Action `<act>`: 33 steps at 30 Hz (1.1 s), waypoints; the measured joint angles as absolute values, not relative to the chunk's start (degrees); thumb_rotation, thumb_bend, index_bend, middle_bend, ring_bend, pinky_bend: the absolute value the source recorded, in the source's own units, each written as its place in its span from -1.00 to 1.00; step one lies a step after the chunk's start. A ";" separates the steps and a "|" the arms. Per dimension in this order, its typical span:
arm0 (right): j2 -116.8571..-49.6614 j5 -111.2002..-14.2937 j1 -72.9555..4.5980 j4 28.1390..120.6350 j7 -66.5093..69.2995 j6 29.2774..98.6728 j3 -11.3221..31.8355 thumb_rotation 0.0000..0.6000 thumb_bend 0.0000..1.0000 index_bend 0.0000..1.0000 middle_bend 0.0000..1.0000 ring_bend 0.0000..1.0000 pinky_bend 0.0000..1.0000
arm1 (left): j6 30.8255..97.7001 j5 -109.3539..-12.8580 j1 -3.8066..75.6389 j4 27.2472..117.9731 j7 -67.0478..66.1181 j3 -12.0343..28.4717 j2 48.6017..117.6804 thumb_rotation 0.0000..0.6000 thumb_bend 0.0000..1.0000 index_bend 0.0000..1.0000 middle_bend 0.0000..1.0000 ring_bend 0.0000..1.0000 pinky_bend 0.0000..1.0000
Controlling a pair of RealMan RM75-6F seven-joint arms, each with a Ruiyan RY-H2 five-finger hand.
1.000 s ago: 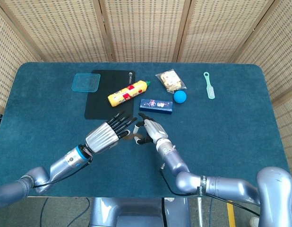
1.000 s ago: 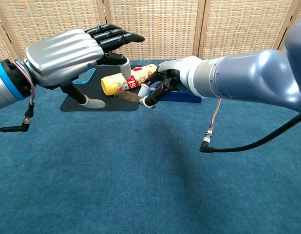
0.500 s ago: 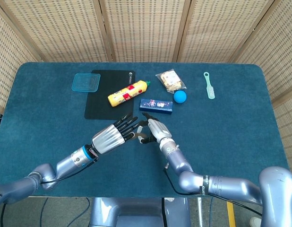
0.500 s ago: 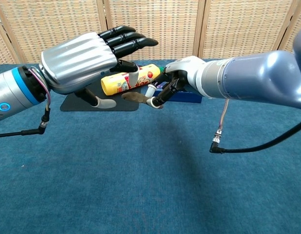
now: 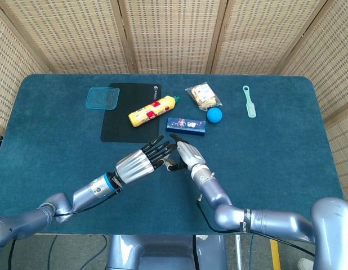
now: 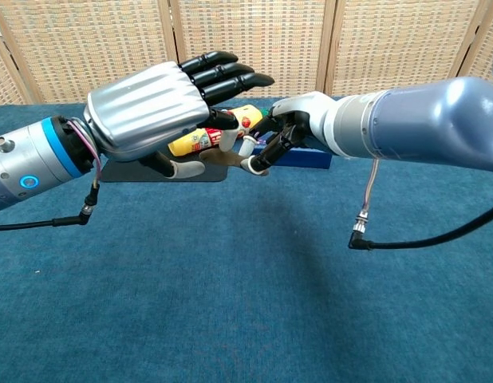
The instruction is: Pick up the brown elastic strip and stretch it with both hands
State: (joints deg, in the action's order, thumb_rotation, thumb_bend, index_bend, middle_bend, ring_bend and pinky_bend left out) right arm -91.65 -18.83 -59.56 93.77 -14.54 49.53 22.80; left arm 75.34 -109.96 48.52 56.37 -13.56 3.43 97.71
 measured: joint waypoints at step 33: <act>-89.60 -20.26 -59.20 94.25 -11.94 49.02 20.94 1.00 0.14 0.51 -0.84 -1.00 -1.00 | 75.13 -108.58 51.61 53.89 -16.03 1.93 99.25 1.00 -0.35 -0.01 -1.00 -1.00 -1.00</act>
